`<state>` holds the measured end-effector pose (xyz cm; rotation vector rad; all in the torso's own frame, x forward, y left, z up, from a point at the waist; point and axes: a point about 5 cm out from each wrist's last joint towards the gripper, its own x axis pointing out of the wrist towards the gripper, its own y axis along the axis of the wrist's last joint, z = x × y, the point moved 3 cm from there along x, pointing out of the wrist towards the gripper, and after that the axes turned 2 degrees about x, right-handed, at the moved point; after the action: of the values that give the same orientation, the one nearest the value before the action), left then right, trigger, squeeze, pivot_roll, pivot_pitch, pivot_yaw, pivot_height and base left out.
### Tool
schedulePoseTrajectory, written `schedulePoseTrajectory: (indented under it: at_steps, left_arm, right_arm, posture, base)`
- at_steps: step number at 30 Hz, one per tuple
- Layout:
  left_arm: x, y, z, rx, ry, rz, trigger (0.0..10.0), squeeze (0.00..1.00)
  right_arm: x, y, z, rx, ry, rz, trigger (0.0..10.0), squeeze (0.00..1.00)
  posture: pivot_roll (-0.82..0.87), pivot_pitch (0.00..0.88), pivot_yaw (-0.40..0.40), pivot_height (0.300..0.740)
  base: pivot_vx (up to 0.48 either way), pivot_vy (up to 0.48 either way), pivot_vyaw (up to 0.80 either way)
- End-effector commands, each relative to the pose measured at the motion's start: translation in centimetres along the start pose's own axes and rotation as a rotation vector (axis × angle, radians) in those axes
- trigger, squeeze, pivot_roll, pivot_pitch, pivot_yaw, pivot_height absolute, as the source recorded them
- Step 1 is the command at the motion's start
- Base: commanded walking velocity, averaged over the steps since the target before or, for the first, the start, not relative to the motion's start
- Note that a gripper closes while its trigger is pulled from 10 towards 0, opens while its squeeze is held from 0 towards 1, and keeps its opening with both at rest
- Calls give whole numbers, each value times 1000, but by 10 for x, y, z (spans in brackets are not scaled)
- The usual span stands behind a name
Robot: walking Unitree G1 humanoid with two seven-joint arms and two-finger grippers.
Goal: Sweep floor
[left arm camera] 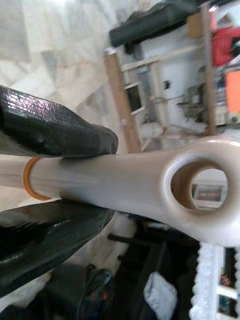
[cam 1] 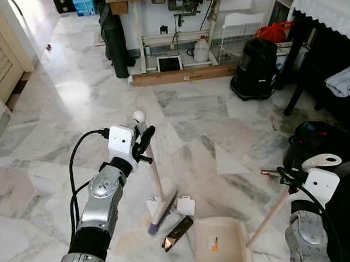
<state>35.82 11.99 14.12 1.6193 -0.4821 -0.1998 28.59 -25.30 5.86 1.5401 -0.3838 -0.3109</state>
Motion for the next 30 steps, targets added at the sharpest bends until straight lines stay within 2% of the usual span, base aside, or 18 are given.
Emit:
schedulePoseTrajectory:
  at_steps: [1, 7, 16, 30]
  left_arm:
    - [0, 8, 3, 8, -39, 16, 10000, 0]
    - [-6, 0, 0, 3, -36, -24, 10000, 0]
    - [-11, -6, -1, 13, -50, -74, 10000, 0]
    - [-16, -15, 0, 68, -100, -138, 10000, 0]
  right_arm:
    - [3, 3, 3, -22, -15, 17, 10000, 0]
    - [2, -1, 7, -19, -37, 20, 10000, 0]
    - [4, -1, 5, -31, -36, 30, 10000, 0]
    - [0, -14, 4, -60, -44, 6, 10000, 0]
  posture:
    - [93, 80, 14, 740]
    - [92, 86, 20, 740]
    - [97, 93, 32, 740]
    - [103, 77, 52, 740]
  base:
    - [0, 0, 0]
    - [0, 0, 0]
    - [0, 0, 0]
    - [0, 0, 0]
